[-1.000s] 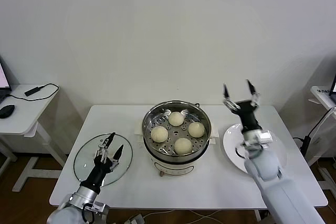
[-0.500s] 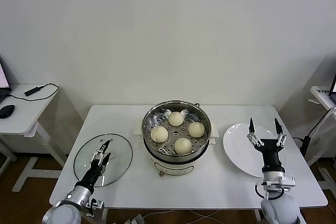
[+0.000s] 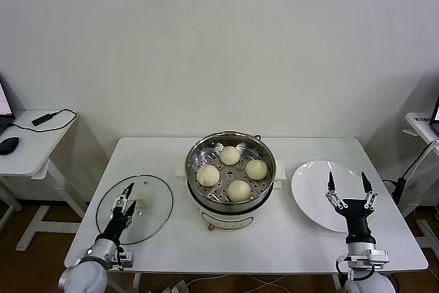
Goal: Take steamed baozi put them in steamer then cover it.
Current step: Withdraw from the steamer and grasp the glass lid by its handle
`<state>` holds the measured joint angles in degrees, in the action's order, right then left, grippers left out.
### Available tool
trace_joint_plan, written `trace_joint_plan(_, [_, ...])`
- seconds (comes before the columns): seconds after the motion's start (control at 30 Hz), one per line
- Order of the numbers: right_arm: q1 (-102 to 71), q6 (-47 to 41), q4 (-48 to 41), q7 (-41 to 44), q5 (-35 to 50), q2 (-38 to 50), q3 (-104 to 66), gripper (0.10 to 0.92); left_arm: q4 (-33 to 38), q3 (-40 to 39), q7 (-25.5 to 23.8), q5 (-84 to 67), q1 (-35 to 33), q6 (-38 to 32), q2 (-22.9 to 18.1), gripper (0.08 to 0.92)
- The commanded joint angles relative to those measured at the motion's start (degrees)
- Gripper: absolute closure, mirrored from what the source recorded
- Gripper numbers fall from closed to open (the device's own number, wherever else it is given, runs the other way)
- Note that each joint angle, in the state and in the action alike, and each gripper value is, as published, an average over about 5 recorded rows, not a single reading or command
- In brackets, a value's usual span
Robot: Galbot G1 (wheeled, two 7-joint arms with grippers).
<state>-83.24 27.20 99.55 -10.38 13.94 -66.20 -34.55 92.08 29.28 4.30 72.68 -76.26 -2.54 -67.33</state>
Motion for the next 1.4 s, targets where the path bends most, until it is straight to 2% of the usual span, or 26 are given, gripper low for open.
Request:
trace_joint_plan(0.03, [-1.8, 0.5, -0.1, 0.3, -0.7, -0.7, -0.9, 0.203, -3.5, -0.7, 0.3, -5.0, 3.1, 1.9, -0.2, 0.177])
trace_joint_plan(0.5, [-1.6, 0.6, 0.5, 0.4, -0.8, -0.4, -1.3, 0.203, -6.4, -1.9, 2.1, -5.5, 6.0, 1.8, -1.8, 0.193])
trace_joint_plan(0.63, [-1.1, 0.4, 0.6, 0.2, -0.8, -0.4, -1.4, 0.203, -6.9, -1.9, 2.0, -5.4, 5.9, 1.8, -1.9, 0.286])
trace_joint_plan(1.13, [-0.3, 0.0, 1.9, 0.1, -1.4, -0.5, -0.9, 0.203, -6.8, -1.2, 2.5, -6.8, 5.4, 1.0, -2.1, 0.718])
trace_joint_plan(1.27, [-0.2, 0.0, 1.9, 0.1, -1.6, -0.8, -0.6, 0.203, -3.3, 0.3, 3.0, -7.6, 4.3, 0.6, -1.4, 0.807])
trace_joint_plan(1.4, [-0.1, 0.0, 1.9, 0.1, -1.9, -1.0, -0.3, 0.203, 5.5, 3.5, 3.2, -7.9, 2.1, 0.5, 0.2, 0.815])
